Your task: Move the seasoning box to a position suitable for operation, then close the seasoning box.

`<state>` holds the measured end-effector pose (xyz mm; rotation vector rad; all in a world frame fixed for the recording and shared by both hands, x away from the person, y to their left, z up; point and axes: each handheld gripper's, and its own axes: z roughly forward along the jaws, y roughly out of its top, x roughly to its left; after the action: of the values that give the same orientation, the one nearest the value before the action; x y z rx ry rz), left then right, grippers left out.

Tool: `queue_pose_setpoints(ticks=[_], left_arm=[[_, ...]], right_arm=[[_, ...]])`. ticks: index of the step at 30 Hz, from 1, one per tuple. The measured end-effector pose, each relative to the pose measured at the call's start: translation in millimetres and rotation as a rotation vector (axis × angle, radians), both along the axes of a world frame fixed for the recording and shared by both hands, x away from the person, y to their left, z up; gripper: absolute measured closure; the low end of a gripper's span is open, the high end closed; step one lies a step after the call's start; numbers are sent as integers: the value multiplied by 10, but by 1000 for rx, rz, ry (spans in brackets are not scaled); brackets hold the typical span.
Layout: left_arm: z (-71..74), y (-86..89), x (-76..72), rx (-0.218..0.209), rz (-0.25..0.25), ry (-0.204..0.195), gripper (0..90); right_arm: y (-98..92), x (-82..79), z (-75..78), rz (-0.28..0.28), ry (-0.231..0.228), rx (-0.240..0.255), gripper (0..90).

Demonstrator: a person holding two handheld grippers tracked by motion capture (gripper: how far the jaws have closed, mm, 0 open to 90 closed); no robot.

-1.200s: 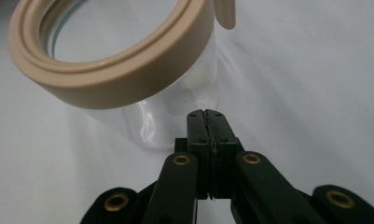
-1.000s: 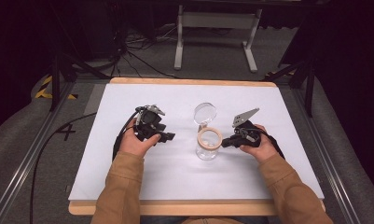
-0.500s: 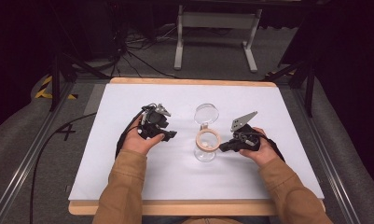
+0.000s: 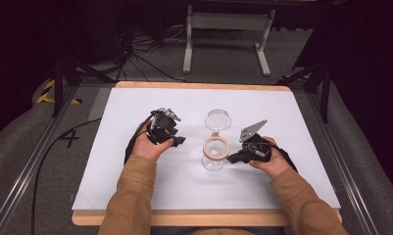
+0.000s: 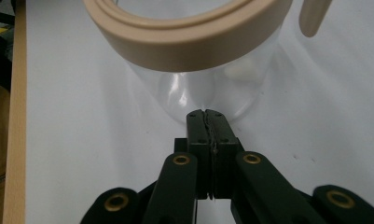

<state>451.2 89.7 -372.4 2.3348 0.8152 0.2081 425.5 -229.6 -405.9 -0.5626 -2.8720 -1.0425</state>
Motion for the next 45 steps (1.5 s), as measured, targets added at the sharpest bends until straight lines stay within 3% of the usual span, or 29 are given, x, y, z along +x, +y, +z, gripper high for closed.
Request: queue_pose_setpoints(ticks=[4, 7, 14, 16, 17, 19, 23, 25, 31, 33, 38, 45], left_arm=[[12, 0, 18, -33, -4, 15, 592], [33, 13, 26, -66, -17, 25, 650], [54, -6, -18, -118, -1, -35, 850], [84, -11, -18, -152, 6, -40, 870], [94, -24, -9, -199, 15, -35, 891], [88, -62, 13, -236, 30, -22, 893], [82, -123, 89, -257, 49, -36, 895], [79, -169, 117, -310, 68, -51, 896], [81, -305, 238, -362, 64, -80, 898], [85, -344, 267, -374, 64, -84, 898], [144, -423, 283, -437, 49, -106, 897], [190, -405, 264, -450, 40, -103, 896]], right_arm=[[7, -31, 10, 8, -4, 4, 897], [-60, -37, 45, -19, -9, -1, 897], [-164, -40, 152, -48, -22, 34, 897], [-171, -43, 173, -50, -30, 37, 897], [-179, -54, 206, -51, -39, 45, 897], [-183, -69, 246, -57, -49, 57, 897], [-189, -109, 344, -67, -70, 98, 898], [-179, -131, 392, -69, -78, 117, 898], [-144, -164, 464, -86, -94, 178, 898], [-131, -160, 487, -113, -90, 238, 898], [-103, -154, 529, -157, -125, 300, 898], [-75, -144, 554, -174, -136, 358, 898]])
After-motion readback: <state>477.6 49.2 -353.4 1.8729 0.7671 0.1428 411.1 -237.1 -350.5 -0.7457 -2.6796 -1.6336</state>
